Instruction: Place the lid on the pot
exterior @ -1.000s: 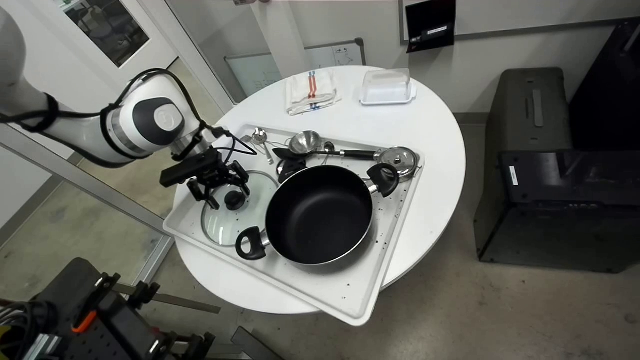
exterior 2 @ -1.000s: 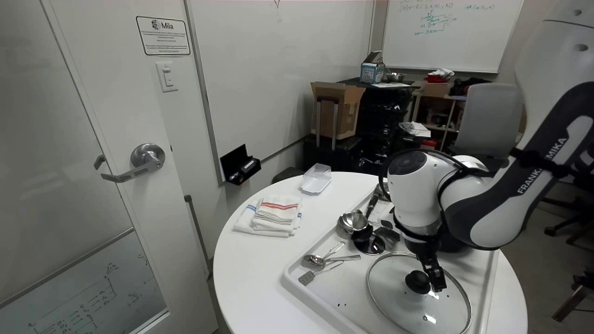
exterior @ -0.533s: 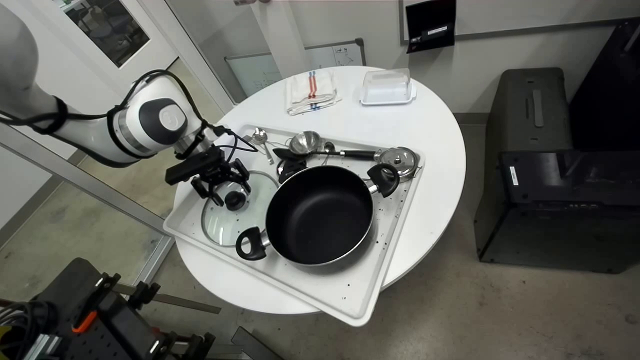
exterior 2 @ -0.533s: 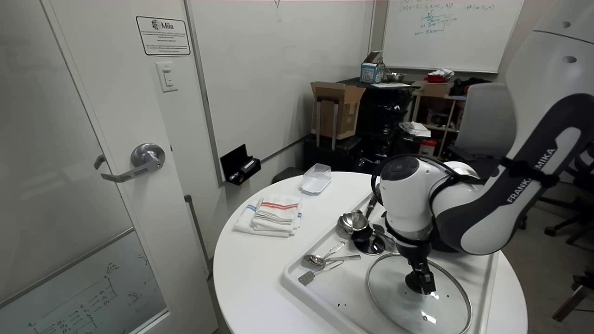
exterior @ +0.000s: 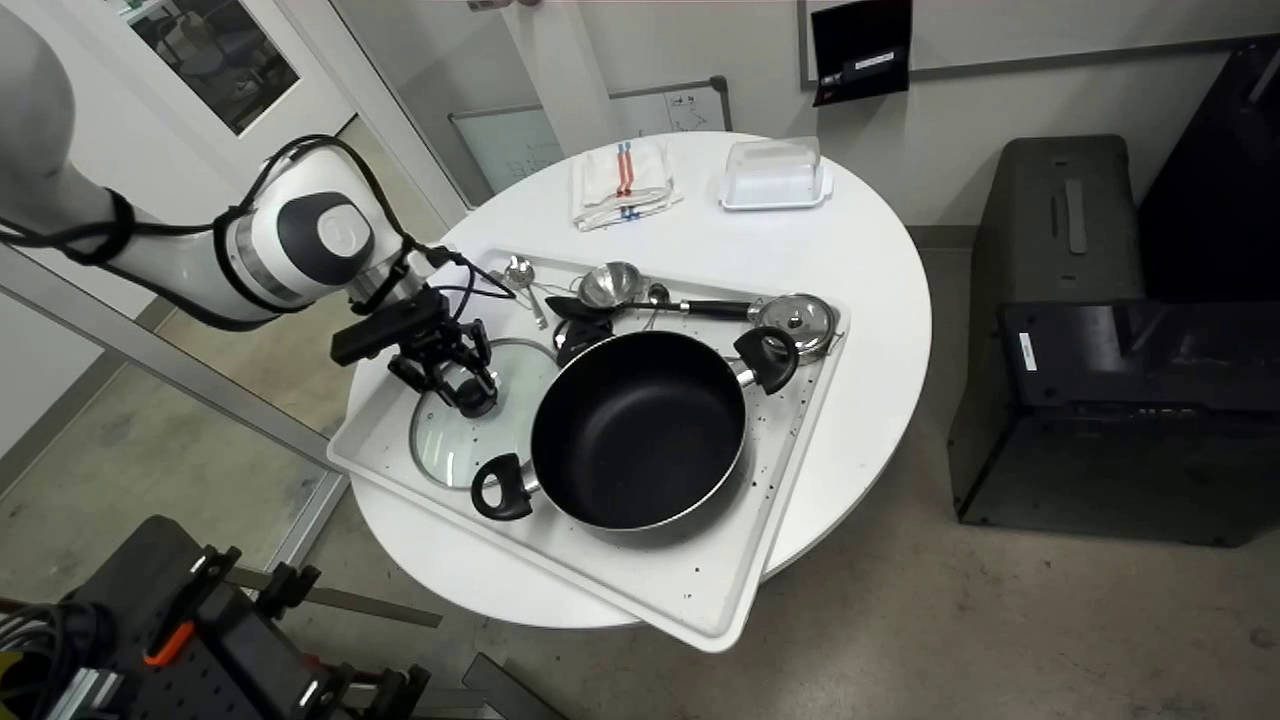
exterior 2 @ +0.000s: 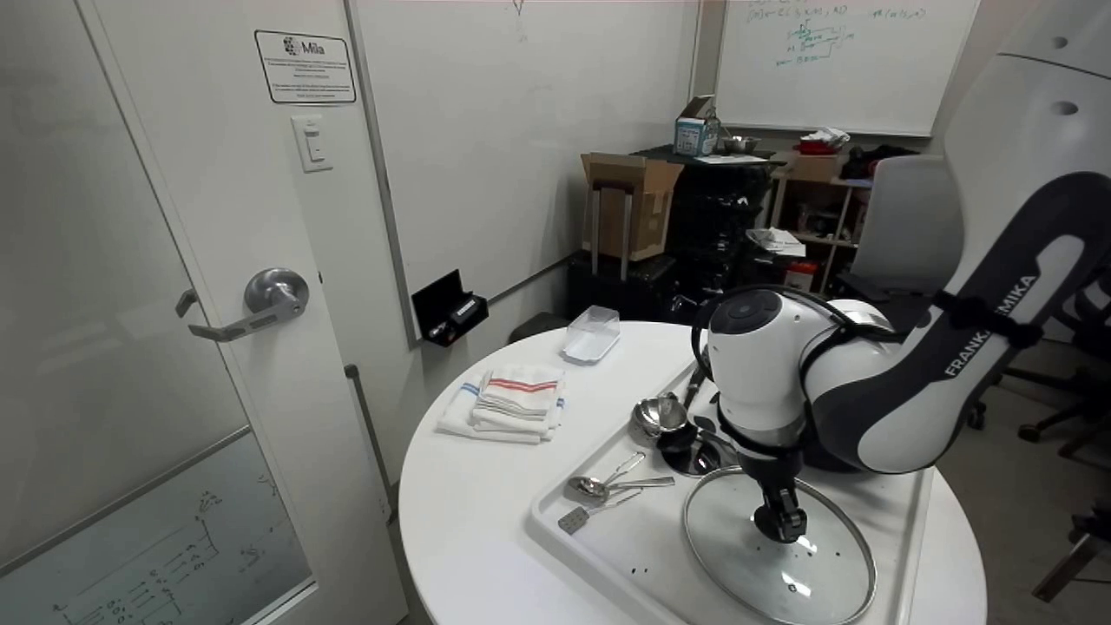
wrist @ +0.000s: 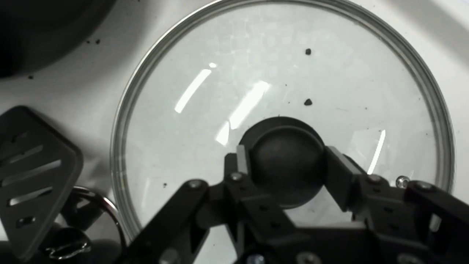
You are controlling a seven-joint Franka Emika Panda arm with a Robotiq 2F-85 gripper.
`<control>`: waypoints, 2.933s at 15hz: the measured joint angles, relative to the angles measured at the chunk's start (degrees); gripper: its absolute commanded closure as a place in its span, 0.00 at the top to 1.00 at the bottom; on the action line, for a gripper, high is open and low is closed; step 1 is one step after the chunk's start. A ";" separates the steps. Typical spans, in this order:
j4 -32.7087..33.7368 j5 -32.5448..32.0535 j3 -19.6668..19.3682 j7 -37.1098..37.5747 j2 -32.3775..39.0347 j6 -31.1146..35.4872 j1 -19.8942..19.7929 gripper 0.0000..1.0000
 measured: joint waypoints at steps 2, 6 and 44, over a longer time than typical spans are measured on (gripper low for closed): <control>-0.04 0.00 0.11 0.00 -0.12 0.00 -0.01 0.26; -1.29 0.02 0.79 0.00 -1.89 0.04 -0.03 0.26; -7.05 19.54 -3.99 7.75 -22.74 -9.04 -19.23 0.26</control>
